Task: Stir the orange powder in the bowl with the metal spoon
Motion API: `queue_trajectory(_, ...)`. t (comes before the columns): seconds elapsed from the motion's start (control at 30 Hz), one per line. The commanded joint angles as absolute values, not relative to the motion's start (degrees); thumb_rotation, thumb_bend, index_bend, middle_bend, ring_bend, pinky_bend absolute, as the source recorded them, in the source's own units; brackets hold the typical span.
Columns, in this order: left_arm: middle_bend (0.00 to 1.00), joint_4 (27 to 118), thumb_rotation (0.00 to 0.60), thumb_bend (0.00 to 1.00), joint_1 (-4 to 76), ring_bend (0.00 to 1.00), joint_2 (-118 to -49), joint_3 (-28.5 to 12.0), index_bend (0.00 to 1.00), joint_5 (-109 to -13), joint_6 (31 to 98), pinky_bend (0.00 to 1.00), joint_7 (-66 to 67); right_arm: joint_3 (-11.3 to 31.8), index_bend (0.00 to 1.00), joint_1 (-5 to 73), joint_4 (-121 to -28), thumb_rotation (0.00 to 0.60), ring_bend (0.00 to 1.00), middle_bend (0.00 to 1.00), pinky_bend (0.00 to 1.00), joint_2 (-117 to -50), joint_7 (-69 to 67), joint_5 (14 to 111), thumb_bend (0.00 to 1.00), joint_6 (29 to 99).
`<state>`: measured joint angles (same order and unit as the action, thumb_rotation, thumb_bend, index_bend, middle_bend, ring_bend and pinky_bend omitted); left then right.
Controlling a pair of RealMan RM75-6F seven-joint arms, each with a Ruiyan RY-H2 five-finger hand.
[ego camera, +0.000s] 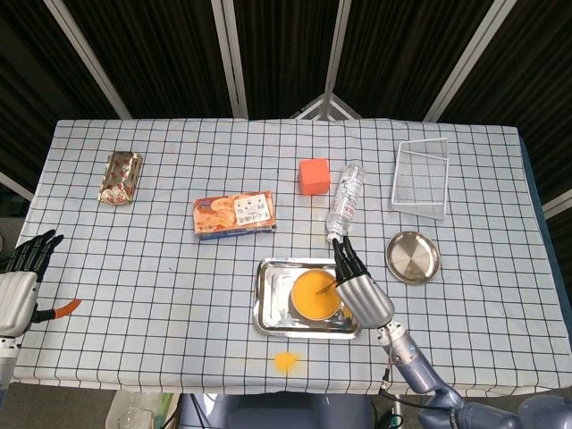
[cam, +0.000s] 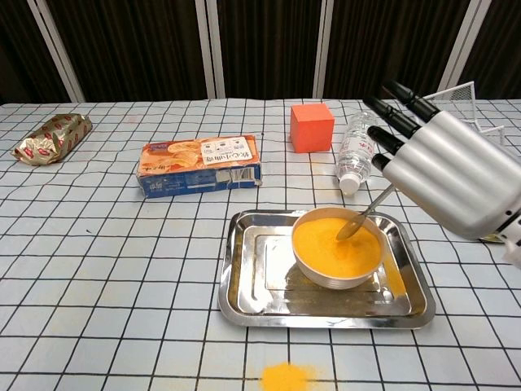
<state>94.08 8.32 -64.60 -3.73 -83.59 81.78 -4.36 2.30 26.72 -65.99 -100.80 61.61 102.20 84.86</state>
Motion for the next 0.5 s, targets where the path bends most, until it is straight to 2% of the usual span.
queue_trajectory(0.03, 0.00, 94.1, 0.600, 0.02, 8.3, 0.00, -64.6, -3.7, 0.00, -83.6, 81.8, 0.00, -4.3, 1.7, 0.78, 25.8, -67.1, 0.600, 0.00, 0.28, 0.00, -99.9, 61.8, 102.4, 0.78, 85.4)
queue_trajectory(0.5, 0.00, 94.1, 0.600, 0.02, 8.4, 0.00, -64.6, -3.8, 0.00, -83.4, 81.6, 0.00, -4.3, -0.1, 0.78, 23.8, -66.7, 0.600, 0.00, 0.28, 0.00, -99.5, 62.1, 103.4, 0.78, 85.2)
